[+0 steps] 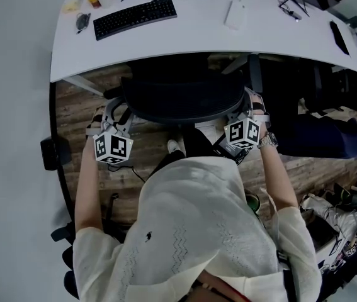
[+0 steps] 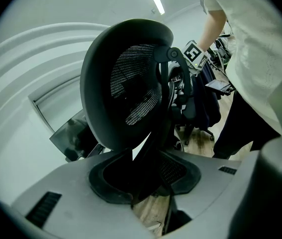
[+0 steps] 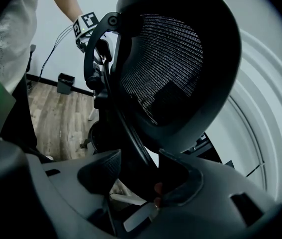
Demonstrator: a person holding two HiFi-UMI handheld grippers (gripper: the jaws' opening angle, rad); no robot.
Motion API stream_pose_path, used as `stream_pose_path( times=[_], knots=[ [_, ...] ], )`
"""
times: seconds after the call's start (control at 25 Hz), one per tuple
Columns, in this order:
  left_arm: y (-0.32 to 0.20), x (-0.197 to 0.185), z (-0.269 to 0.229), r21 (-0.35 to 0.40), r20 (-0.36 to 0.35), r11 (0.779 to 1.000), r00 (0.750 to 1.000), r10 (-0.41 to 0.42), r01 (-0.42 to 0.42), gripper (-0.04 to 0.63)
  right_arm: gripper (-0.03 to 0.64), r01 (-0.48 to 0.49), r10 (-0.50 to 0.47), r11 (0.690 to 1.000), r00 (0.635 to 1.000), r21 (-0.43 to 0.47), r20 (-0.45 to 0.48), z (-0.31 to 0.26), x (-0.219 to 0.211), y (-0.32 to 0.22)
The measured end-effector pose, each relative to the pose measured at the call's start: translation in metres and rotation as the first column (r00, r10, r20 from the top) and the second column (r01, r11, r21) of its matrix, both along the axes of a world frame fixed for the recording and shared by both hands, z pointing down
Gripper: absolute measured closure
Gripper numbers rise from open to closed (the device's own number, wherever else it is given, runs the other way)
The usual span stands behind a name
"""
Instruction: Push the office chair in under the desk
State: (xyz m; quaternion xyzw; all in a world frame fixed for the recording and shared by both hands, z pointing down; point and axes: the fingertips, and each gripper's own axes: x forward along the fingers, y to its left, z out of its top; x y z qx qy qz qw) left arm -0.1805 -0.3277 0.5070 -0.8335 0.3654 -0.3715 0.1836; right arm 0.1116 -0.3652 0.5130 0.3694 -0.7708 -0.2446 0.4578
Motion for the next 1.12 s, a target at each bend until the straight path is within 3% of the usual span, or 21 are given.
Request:
stream_pose_path(
  times=[1.12],
  knots=[
    [-0.052, -0.008, 0.001, 0.018, -0.021, 0.999, 0.999, -0.034, 0.034, 0.443, 0.377, 0.004, -0.004, 1.0, 1.0, 0.012, 0.001, 0.001, -0.009, -0.058]
  ],
)
